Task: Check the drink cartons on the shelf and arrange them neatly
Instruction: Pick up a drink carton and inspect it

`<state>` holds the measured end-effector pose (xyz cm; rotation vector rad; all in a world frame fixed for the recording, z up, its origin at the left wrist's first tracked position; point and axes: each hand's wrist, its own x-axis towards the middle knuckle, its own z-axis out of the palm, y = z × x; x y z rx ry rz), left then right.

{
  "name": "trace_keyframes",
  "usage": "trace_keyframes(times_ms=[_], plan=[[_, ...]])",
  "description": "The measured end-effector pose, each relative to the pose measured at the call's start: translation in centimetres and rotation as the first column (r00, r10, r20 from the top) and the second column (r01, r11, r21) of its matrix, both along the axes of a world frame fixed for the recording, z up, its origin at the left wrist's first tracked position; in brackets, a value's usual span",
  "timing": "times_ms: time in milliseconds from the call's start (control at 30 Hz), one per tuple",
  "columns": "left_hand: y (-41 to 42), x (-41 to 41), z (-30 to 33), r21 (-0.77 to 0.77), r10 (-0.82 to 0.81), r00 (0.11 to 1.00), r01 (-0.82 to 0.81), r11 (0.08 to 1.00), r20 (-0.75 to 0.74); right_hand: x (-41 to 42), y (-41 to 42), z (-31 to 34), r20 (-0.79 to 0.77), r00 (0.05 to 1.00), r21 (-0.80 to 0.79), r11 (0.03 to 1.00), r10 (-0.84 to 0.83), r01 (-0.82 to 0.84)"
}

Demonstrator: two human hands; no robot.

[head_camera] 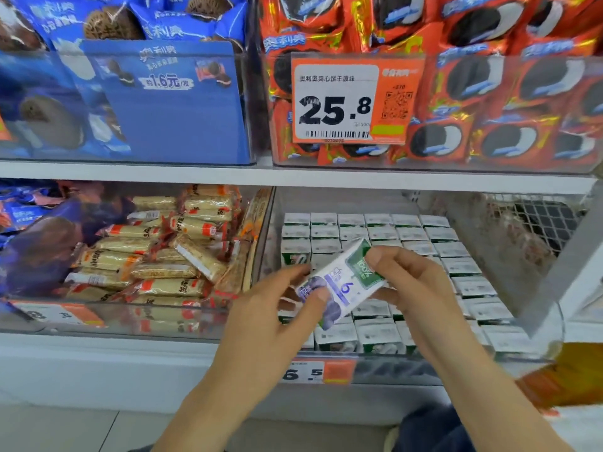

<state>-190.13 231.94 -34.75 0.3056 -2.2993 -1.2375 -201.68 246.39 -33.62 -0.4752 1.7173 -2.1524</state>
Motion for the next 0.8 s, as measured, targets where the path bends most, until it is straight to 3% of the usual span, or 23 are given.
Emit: trace_keyframes(times_ms=[133, 367, 433, 500, 600, 667, 800], plan=[[0.0, -0.6, -0.1, 0.17, 0.015, 1.0, -0.013, 0.985, -0.012, 0.1, 0.5, 0.0, -0.019, 1.0, 0.007, 1.0, 0.021, -0.021], [0.2, -0.4, -0.3, 0.178, 0.017, 0.998, -0.006, 0.984, -0.062, 0.3, 1.2, 0.1, -0.069, 0.997, 0.037, 0.999, 0.043, -0.041], [0.3, -0.4, -0.6, 0.087, 0.048, 0.993, -0.039, 0.995, -0.108, 0.3, 1.5, 0.1, -0.068, 0.996, 0.043, 0.997, 0.06, -0.057], [0.2, -0.5, -0.8, -0.12, 0.068, 0.977, -0.093, 0.988, -0.202, 0.4, 1.6, 0.0, -0.014, 0.993, 0.041, 0.993, 0.113, -0.112], [0.0, -1.1, -1.4, -0.47, 0.014, 0.938, -0.187, 0.863, -0.347, 0.5, 1.6, 0.0, 0.099, 0.981, -0.022, 0.986, 0.164, -0.163], [0.1, -1.4, -1.6, -0.549, -0.018, 0.924, -0.211, 0.809, -0.383, 0.5, 1.6, 0.0, 0.117, 0.983, -0.053, 0.989, 0.142, -0.137], [0.4, -1.3, -1.9, -0.58, -0.054, 0.912, -0.213, 0.786, -0.408, 0.5, 1.8, -0.2, 0.104, 0.987, -0.079, 0.99, 0.123, -0.115]])
